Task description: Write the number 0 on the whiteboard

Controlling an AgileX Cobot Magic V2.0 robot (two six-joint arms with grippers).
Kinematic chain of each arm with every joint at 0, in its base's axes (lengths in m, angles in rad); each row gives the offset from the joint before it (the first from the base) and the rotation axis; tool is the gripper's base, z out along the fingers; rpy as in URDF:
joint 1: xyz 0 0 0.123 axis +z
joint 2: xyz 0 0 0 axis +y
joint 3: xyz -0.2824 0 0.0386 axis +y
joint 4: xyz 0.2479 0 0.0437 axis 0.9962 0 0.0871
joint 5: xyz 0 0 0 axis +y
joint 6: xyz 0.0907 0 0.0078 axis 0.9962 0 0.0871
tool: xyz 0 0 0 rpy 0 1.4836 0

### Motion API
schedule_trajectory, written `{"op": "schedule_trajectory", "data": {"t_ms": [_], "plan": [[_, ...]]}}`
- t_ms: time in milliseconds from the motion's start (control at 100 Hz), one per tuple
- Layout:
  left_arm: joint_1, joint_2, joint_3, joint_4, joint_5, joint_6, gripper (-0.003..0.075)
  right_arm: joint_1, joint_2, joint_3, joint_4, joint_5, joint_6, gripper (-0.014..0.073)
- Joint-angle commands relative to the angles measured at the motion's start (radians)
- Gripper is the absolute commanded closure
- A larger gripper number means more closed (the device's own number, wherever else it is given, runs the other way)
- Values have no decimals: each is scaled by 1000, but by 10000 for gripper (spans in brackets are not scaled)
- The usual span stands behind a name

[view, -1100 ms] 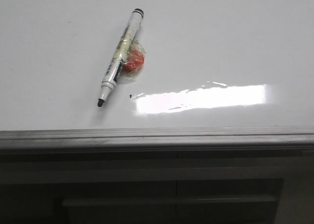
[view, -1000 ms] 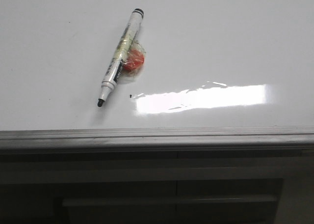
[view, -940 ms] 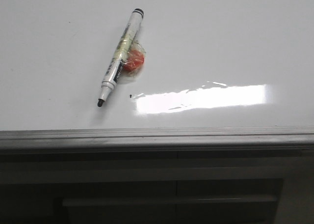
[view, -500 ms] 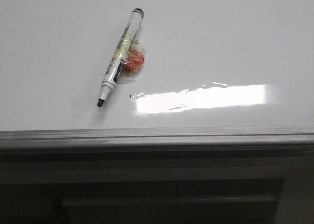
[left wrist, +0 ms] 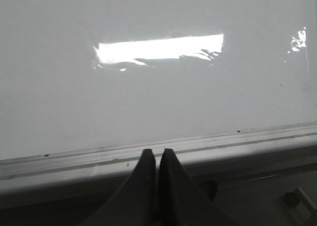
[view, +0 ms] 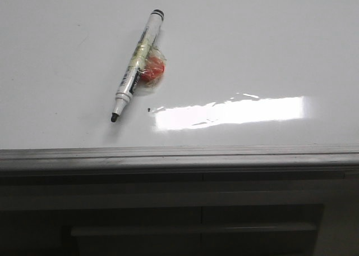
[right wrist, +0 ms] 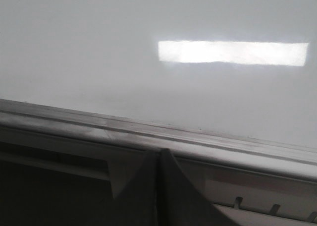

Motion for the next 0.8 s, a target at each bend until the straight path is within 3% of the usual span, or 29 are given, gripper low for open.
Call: {"op": "schedule_trajectory", "data": {"t_ms": [0, 120, 250, 420, 530, 660, 720, 790], "plan": [[0, -29, 32, -105, -115, 0, 740, -5, -19, 12, -10, -116, 2, 663], [0, -29, 32, -601, -156, 0, 740, -5, -19, 12, 134, -349, 2, 663], [0, -29, 32, -867, -183, 0, 740, -5, -19, 12, 321, -502, 2, 663], [0, -29, 19, -888, -191, 7, 739, -5, -19, -6, 377, -540, 15, 661], [-6, -24, -63, -872, -130, 204, 705, -5, -19, -69, 380, -418, 15, 622], [-6, 50, -218, -841, 46, 502, 528, -5, -8, -144, 357, -265, 15, 376], [-2, 115, -300, -817, 113, 575, 426, -5, 7, -158, 355, -248, 15, 244], [0, 217, -391, -781, 172, 601, 366, -5, 34, -169, 355, -223, 15, 146]]}}
